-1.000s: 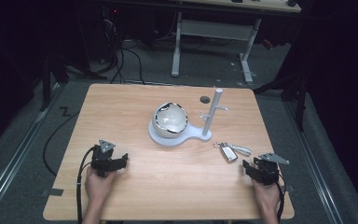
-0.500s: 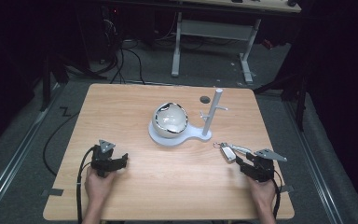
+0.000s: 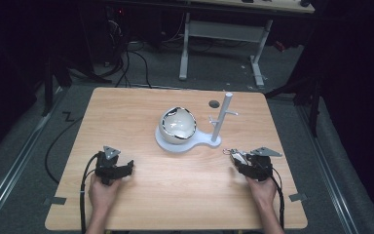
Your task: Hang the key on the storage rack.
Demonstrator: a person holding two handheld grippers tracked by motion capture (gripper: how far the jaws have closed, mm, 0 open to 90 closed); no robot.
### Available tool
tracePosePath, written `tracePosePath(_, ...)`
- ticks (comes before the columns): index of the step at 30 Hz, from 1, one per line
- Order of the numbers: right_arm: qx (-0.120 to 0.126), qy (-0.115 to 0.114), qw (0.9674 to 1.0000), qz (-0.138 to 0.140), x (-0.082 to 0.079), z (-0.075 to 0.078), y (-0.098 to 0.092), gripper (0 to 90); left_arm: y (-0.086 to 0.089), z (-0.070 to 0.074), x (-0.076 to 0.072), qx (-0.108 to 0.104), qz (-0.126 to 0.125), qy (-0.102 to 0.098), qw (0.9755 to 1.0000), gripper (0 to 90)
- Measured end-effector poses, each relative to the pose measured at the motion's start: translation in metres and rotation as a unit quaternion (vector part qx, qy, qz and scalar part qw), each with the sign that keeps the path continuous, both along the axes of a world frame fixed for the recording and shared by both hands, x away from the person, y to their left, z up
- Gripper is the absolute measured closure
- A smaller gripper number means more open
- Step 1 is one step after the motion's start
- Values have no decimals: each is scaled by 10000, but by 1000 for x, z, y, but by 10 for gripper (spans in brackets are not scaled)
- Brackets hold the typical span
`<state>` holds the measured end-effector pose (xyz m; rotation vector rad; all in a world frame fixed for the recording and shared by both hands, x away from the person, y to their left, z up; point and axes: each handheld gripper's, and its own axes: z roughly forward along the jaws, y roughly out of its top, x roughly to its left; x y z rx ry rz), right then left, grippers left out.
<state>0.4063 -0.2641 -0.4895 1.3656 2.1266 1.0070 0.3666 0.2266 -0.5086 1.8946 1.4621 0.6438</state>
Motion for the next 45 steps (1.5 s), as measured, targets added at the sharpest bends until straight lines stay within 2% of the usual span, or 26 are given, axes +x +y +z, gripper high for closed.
tracePosePath(8, -89, 111, 9999, -45, 8, -9, 5, 420, 0, 0, 0, 1, -1, 1, 10000, 232)
tracePosePath(12, -103, 106, 9999, -51, 9, -11, 6, 421, 0, 0, 0, 0, 0, 0, 10000, 232)
tracePosePath(14, -212, 87, 9997, -46, 10, -13, 9, 425, 0, 0, 0, 0, 0, 0, 10000, 232)
tracePosePath(19, -199, 35, 9998, -73, 12, -14, 10, 430, 0, 0, 0, 0, 1, 0, 10000, 232)
tracePosePath(25, -456, 40, 9989, -55, 18, -12, 19, 439, 0, 0, 0, -1, -1, -5, 10000, 232)
tracePosePath(30, -337, 4, 9994, -112, 22, -13, 22, 455, 0, 0, 0, 0, 0, -1, 10000, 232)
tracePosePath(33, -362, -17, 9993, -55, 22, -13, 23, 492, 0, 0, 0, 1, -1, -1, 10000, 232)
tracePosePath(42, -402, -25, 9992, 18, 20, -12, 22, 516, 0, 0, 0, -3, -1, -1, 10000, 232)
tracePosePath(44, -396, -41, 9992, 32, 20, -11, 22, 517, 0, 0, 0, -2, -2, -1, 10000, 232)
tracePosePath(45, -314, -106, 9994, 50, 18, -7, 20, 518, 0, 0, 0, -2, 0, -2, 10000, 232)
